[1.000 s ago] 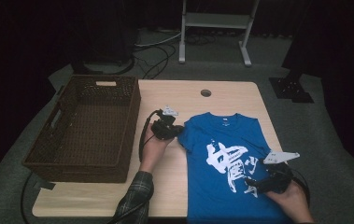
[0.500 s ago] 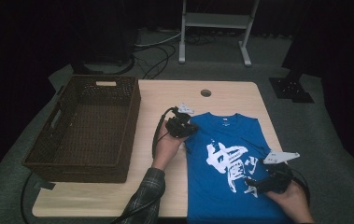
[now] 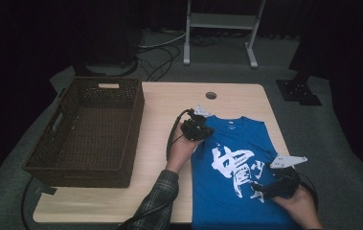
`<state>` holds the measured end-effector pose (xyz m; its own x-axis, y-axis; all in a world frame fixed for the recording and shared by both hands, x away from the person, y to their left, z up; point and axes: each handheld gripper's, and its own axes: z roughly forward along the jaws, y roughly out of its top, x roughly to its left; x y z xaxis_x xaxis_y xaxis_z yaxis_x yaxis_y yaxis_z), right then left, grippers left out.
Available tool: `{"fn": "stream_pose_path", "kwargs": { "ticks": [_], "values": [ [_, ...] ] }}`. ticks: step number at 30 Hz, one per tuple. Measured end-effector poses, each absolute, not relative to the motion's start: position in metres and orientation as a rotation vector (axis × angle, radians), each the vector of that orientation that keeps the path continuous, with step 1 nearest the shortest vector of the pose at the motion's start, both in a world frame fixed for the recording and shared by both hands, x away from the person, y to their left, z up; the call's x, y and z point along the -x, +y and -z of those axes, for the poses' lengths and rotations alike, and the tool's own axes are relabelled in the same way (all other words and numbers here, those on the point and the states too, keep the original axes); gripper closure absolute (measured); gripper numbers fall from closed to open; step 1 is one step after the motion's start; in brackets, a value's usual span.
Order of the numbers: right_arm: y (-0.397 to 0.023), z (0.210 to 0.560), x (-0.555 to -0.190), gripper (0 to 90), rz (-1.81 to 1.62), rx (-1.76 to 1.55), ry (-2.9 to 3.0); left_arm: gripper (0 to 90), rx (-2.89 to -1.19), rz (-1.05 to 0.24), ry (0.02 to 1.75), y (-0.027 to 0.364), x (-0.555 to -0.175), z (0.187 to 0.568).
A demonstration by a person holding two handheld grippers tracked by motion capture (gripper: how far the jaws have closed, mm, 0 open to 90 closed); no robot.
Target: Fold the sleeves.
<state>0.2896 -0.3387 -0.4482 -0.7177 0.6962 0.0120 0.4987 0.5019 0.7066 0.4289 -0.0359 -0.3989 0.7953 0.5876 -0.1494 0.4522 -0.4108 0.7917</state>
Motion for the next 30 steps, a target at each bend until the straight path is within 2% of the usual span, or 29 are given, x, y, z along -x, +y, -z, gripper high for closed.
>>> {"fn": "stream_pose_path", "kwargs": {
  "ticks": [22, 30],
  "values": [
    [-0.339, 0.448, -0.29, 0.0, -1.031, -1.01, 2.474, 84.5, -2.06, -0.114, 0.764, -0.059, -0.44, 0.419],
    [-0.339, 0.448, -0.29, 0.0, -1.031, -1.008, 2.474, 77.2, -2.053, -0.101, 0.767, -0.058, -0.44, 0.422]
  ]
}}
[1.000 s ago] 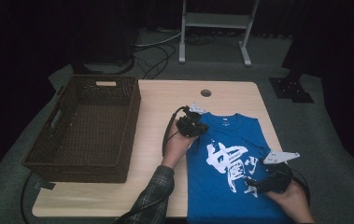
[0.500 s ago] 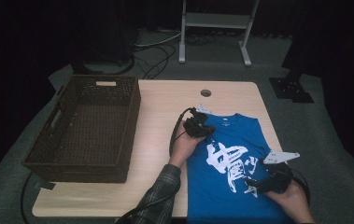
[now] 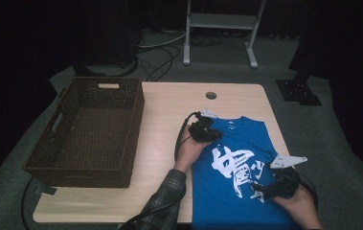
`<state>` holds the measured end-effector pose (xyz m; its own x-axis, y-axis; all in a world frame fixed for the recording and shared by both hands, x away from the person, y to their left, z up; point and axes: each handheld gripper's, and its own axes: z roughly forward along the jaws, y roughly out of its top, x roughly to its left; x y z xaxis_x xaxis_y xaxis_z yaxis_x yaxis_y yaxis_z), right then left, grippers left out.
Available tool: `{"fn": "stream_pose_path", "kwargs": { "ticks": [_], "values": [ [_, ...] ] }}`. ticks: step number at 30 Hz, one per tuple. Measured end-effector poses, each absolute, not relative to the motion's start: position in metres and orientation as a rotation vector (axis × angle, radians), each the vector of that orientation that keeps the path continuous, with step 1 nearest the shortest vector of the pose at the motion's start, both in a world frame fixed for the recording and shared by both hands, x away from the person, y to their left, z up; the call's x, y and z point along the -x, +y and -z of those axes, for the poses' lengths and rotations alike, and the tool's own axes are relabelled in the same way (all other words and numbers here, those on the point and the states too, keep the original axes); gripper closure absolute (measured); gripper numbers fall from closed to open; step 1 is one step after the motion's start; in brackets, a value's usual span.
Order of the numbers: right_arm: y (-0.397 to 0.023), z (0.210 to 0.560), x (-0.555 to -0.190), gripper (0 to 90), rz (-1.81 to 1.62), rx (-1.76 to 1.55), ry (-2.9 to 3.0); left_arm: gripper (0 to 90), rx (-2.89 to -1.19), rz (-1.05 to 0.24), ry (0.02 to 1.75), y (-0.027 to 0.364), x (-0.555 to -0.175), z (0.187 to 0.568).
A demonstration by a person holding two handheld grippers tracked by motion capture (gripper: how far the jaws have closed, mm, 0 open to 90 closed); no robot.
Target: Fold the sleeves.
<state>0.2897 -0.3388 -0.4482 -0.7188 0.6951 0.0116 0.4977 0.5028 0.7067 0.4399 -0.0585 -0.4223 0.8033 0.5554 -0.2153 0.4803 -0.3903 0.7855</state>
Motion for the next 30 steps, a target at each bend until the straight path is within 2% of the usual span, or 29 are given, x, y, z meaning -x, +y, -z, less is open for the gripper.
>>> {"fn": "stream_pose_path", "kwargs": {
  "ticks": [5, 6, 7, 9, 12, 13, 15, 18, 23, 25, 27, 28, 30],
  "values": [
    [-0.339, 0.448, -0.29, 0.0, -1.032, -1.008, 2.475, 71.7, -2.036, -0.1, 0.768, -0.055, -0.439, 0.422],
    [-0.339, 0.448, -0.29, 0.0, -1.032, -1.009, 2.475, 64.0, -2.027, -0.107, 0.776, -0.054, -0.438, 0.422],
    [-0.339, 0.448, -0.29, 0.0, -1.032, -1.009, 2.475, 64.0, -2.022, -0.113, 0.777, -0.053, -0.437, 0.422],
    [-0.339, 0.448, -0.29, 0.0, -1.032, -1.008, 2.475, 57.7, -2.014, -0.116, 0.771, -0.049, -0.434, 0.422],
    [-0.339, 0.448, -0.29, 0.0, -1.031, -1.008, 2.474, 44.4, -2.019, -0.109, 0.762, -0.045, -0.431, 0.424],
    [-0.339, 0.448, -0.29, 0.0, -1.031, -1.008, 2.474, 36.4, -2.019, -0.101, 0.759, -0.042, -0.429, 0.425],
    [-0.339, 0.448, -0.29, 0.0, -1.031, -1.008, 2.474, 34.7, -2.015, -0.101, 0.756, -0.04, -0.428, 0.425],
    [-0.339, 0.448, -0.29, 0.0, -1.031, -1.008, 2.474, 25.4, -2.009, -0.105, 0.75, -0.036, -0.424, 0.426],
    [-0.339, 0.448, -0.29, 0.0, -1.031, -1.007, 2.474, 17.8, -2.024, -0.128, 0.719, -0.032, -0.415, 0.425],
    [-0.339, 0.448, -0.29, 0.0, -1.031, -1.008, 2.474, 8.7, -2.033, -0.128, 0.716, -0.031, -0.411, 0.424],
    [-0.339, 0.448, -0.29, 0.0, -1.031, -1.007, 2.474, 6.8, -2.04, -0.148, 0.701, -0.03, -0.404, 0.423],
    [-0.339, 0.448, -0.29, 0.0, -1.031, -1.006, 2.474, 1.0, -2.052, -0.152, 0.704, -0.029, -0.401, 0.423],
    [-0.339, 0.448, -0.29, 0.0, -1.031, -1.006, 2.474, 0.9, -2.075, -0.149, 0.697, -0.029, -0.395, 0.425]
  ]
}}
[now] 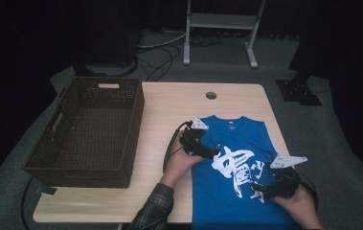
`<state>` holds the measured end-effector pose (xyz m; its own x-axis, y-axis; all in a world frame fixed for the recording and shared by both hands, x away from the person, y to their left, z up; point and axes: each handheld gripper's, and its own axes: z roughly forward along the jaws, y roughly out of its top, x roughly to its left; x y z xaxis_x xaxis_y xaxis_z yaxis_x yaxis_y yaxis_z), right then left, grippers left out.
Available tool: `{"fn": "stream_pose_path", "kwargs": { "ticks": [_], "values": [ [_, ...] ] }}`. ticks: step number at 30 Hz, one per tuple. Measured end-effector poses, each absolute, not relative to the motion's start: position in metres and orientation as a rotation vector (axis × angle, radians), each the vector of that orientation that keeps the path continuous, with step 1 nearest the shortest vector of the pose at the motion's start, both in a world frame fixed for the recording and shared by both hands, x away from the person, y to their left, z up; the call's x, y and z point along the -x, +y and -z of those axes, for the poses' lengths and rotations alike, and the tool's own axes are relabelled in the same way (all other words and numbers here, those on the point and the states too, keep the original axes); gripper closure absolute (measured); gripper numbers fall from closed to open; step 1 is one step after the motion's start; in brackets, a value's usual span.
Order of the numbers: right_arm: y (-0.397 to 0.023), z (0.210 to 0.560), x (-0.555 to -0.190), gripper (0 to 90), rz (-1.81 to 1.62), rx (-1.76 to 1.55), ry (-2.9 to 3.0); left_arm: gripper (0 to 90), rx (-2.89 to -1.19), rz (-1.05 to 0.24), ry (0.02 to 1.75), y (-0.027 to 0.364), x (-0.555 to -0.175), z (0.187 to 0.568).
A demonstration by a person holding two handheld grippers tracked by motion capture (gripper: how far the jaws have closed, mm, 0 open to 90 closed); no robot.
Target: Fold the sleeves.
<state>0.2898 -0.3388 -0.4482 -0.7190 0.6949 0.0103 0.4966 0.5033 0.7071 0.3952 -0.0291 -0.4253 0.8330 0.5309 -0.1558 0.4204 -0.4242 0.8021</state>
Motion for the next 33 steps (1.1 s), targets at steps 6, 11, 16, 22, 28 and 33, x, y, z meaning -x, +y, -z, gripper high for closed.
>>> {"fn": "stream_pose_path", "kwargs": {
  "ticks": [6, 11, 16, 22, 28, 33],
  "values": [
    [-0.339, 0.448, -0.29, 0.0, -1.031, -1.01, 2.474, 0.0, -2.104, -0.164, 0.674, -0.029, -0.381, 0.423],
    [-0.339, 0.448, -0.29, 0.0, -1.032, -1.009, 2.474, 0.0, -2.135, -0.184, 0.651, -0.027, -0.363, 0.42],
    [-0.339, 0.448, -0.29, 0.0, -1.03, -1.008, 2.474, 0.0, -2.174, -0.204, 0.645, -0.027, -0.351, 0.427],
    [-0.339, 0.448, -0.29, 0.0, -1.031, -1.008, 2.474, 0.0, -2.215, -0.176, 0.67, -0.027, -0.35, 0.439],
    [-0.339, 0.448, -0.29, 0.0, -1.031, -1.008, 2.474, 0.0, -2.244, -0.205, 0.659, -0.029, -0.348, 0.441],
    [-0.339, 0.448, -0.29, 0.0, -1.031, -1.008, 2.474, 0.0, -2.273, -0.256, 0.626, -0.032, -0.345, 0.443]
  ]
}}
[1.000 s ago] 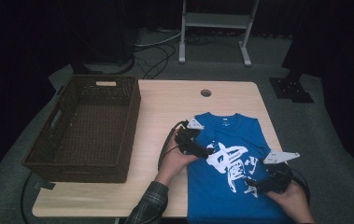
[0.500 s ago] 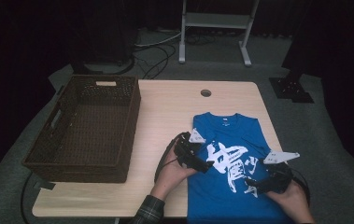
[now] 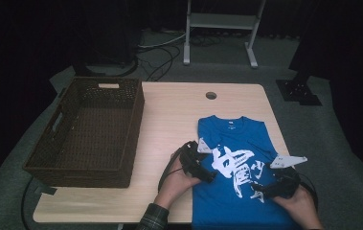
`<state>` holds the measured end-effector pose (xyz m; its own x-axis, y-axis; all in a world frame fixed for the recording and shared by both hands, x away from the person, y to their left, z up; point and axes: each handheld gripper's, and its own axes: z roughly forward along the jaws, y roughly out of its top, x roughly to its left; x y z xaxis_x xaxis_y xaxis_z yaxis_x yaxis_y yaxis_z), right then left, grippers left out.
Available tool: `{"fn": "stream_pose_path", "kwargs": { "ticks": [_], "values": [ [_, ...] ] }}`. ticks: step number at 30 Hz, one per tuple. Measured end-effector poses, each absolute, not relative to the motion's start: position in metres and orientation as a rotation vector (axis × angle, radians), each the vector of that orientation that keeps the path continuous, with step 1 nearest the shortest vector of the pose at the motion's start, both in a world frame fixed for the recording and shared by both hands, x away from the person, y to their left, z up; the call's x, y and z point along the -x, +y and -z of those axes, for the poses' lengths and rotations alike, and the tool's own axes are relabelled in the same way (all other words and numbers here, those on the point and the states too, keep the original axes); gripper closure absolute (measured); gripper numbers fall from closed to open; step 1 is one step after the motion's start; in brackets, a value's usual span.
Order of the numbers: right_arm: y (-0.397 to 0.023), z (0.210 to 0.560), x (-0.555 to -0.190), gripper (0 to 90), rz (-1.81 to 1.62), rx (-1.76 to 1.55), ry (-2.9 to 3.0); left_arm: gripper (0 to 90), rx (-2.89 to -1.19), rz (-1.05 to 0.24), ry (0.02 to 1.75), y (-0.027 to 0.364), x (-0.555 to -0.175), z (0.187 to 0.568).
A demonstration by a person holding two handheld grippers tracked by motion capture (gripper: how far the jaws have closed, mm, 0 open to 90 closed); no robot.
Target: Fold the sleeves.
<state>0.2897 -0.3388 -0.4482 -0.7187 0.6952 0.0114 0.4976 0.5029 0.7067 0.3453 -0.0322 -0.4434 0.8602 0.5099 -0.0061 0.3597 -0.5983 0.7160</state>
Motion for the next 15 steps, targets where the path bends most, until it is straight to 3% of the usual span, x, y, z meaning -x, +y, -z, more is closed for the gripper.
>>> {"fn": "stream_pose_path", "kwargs": {
  "ticks": [15],
  "values": [
    [-0.3388, 0.4482, -0.2897, 0.0, -1.03, -1.007, 2.474, 0.0, -2.305, -0.289, 0.6, -0.0345, -0.3432, 0.4439]
  ]
}}
